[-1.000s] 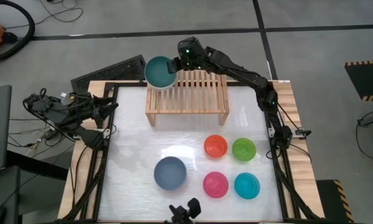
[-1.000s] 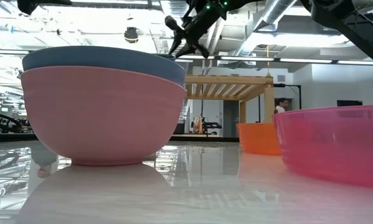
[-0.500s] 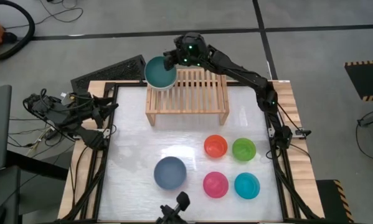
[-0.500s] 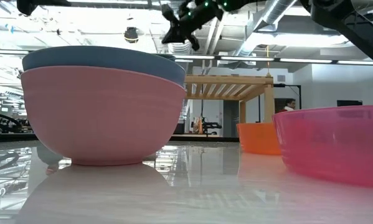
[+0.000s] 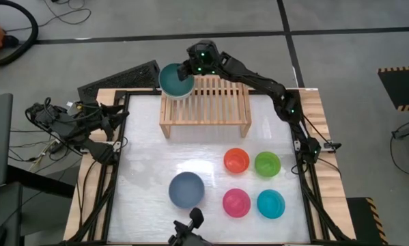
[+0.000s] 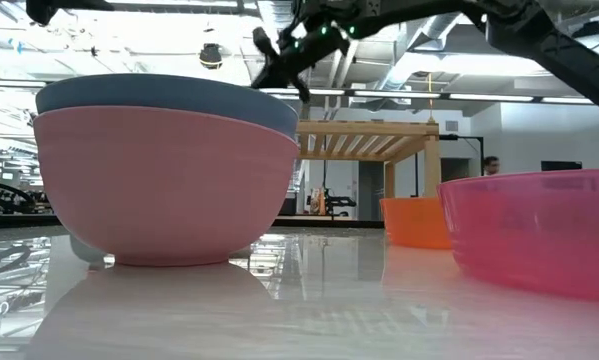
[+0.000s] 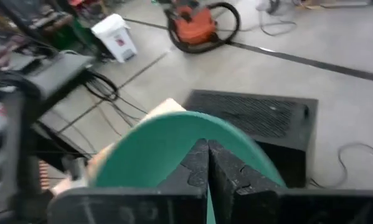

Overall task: Place and stack bowls onto a shelf
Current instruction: Stack the large green bowl on top of the large white bowl

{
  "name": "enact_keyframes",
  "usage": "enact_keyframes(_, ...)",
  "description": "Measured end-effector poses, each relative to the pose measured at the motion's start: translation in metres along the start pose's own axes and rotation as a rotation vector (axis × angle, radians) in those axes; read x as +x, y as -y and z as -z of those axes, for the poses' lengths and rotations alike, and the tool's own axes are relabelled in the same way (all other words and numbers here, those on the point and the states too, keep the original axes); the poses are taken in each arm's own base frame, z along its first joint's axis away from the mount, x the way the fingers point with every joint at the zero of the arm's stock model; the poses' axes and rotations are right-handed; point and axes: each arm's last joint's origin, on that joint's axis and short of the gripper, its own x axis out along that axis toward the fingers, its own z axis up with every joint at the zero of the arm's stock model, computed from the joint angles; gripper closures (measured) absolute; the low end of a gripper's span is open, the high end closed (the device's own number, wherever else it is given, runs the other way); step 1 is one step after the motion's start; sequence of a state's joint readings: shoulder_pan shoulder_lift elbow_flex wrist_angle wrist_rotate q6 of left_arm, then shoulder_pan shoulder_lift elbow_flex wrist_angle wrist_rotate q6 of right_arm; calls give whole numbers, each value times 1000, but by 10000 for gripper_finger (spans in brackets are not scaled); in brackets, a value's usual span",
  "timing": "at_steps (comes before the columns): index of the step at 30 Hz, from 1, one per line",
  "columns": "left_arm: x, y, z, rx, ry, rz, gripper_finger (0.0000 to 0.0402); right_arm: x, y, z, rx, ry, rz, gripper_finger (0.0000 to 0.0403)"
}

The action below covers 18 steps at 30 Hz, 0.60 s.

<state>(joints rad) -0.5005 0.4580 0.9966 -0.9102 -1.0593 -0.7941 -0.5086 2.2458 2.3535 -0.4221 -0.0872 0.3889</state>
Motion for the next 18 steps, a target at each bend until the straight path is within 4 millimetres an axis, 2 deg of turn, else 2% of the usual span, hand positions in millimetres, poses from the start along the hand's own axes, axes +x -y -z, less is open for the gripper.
enact_keyframes(5,0,0,0,14,13,-13,145,-14,-12,-13,-28,58,-4,368)
enact_keyframes(9,0,-2,-2,29,63,-64,145,-14,-21,-9,-61,58,-15,363)
enact_keyframes(13,-1,-4,-8,139,176,-188,145,-13,-36,-2,-56,32,-61,377)
enact_keyframes(16,-2,1,-15,145,218,-198,146,-31,-50,-7,-98,15,-82,382)
enact_keyframes(18,-2,8,-22,141,225,-152,154,-54,-63,-19,-136,51,-93,380)
